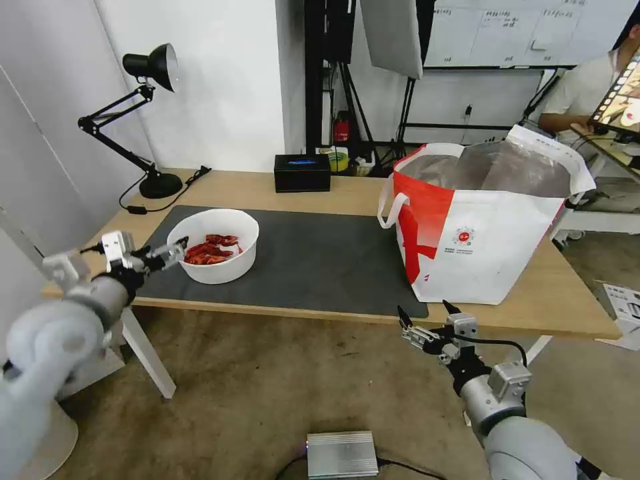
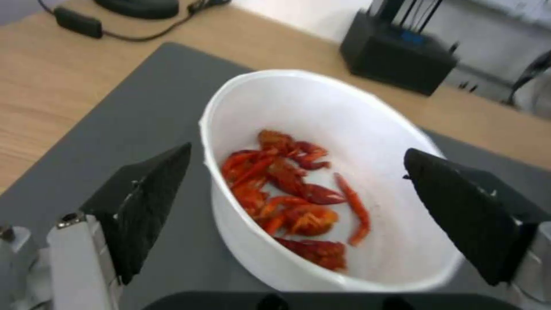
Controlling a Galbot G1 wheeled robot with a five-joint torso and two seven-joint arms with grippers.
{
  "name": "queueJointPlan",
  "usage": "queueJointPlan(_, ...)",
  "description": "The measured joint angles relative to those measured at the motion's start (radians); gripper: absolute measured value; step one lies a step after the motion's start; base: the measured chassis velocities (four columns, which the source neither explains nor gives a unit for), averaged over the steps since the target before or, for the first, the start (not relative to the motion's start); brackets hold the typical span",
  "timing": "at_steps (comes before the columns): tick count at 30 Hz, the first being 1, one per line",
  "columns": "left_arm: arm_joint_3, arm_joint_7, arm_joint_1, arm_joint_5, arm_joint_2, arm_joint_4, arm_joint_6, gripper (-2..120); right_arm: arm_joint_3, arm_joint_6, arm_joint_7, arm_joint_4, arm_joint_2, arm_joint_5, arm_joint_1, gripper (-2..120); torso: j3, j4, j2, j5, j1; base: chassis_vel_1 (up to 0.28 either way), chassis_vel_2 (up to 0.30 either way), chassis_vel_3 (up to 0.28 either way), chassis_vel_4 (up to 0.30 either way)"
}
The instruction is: Pick up the trash from the table and place it into the takeout bag.
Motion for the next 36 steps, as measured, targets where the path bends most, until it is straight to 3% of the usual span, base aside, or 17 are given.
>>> queueJointPlan(10, 0.195, -0.107, -0.25, -0.101, 0.051, 0.159, 0.141, 100, 0.0, 0.0, 0.0, 0.0, 0.0, 0.0, 0.0, 100, 0.0, 0.0, 0.0, -0.0002, 0.0, 0.0, 0.0, 0.0, 0.0)
queueJointPlan(19, 0.288, -0.098, -0.371, -0.101, 0.066, 0.275, 0.205, 100, 0.0, 0.0, 0.0, 0.0, 0.0, 0.0, 0.0, 100, 0.0, 0.0002, 0.0, -0.0001, 0.0, 0.0, 0.0, 0.0, 0.0)
queueJointPlan(36, 0.39, -0.088, -0.48, -0.14, 0.047, 0.393, 0.224, 100, 0.0, 0.0, 0.0, 0.0, 0.0, 0.0, 0.0, 100, 0.0, 0.0001, 0.0, 0.0, 0.0, 0.0, 0.0, 0.0, 0.0)
